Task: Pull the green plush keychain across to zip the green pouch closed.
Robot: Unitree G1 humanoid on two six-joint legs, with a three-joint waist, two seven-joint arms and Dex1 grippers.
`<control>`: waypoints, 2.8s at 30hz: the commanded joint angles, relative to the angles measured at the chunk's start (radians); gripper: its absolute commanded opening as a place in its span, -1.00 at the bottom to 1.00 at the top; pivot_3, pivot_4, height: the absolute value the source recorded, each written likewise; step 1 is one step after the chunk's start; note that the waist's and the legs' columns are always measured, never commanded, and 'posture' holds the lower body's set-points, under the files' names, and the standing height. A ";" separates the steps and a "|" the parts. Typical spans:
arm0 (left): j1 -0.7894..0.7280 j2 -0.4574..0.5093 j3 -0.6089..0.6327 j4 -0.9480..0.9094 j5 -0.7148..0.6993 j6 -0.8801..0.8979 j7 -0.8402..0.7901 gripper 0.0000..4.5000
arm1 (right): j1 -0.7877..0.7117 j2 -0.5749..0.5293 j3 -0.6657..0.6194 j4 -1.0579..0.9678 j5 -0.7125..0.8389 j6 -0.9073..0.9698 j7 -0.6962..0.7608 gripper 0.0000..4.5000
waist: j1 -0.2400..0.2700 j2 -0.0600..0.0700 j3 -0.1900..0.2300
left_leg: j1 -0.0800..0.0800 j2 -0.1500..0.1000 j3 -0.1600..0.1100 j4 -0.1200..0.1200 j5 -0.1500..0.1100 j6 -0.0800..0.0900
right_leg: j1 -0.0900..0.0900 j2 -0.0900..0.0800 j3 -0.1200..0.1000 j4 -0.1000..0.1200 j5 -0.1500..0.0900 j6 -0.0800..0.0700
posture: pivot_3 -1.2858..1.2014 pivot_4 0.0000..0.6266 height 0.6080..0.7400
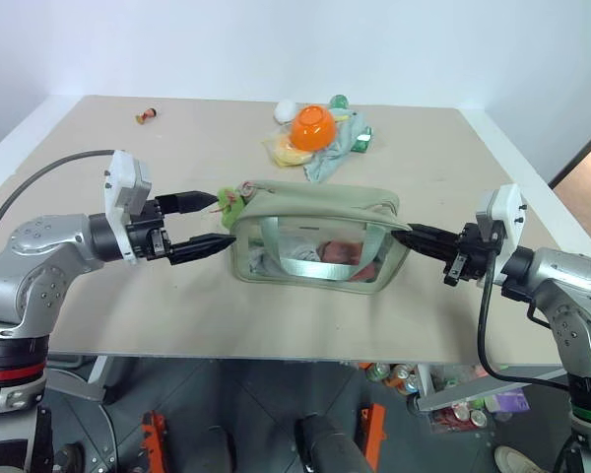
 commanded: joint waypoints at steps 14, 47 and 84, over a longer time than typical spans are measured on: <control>-0.083 -0.177 0.149 0.117 -0.089 0.168 0.406 1.00 | -0.036 -0.031 -0.005 0.020 -0.018 -0.059 0.047 -0.99 | 0.002 0.000 0.000 | 0.000 0.000 -0.001 0.001 0.000 0.000 | 0.001 0.000 0.000 0.000 0.001 0.001 | 0.03 -0.52 1.00; -0.288 -0.235 -0.061 0.543 0.236 -0.165 0.116 0.72 | -0.006 -0.058 -0.013 0.016 -0.035 -0.083 0.046 -1.00 | 0.003 0.000 0.000 | -0.001 -0.003 -0.003 0.001 0.000 0.000 | 0.001 -0.001 0.000 0.000 0.000 0.001 | 0.03 -0.52 1.00; -0.529 -0.318 -0.166 0.504 0.321 -0.327 0.003 -0.98 | -0.001 -0.056 -0.015 0.006 -0.031 -0.079 0.028 -1.00 | 0.004 0.000 0.000 | -0.001 -0.004 -0.004 0.001 0.000 0.000 | 0.002 -0.001 0.000 0.000 0.000 0.002 | 0.03 -0.52 1.00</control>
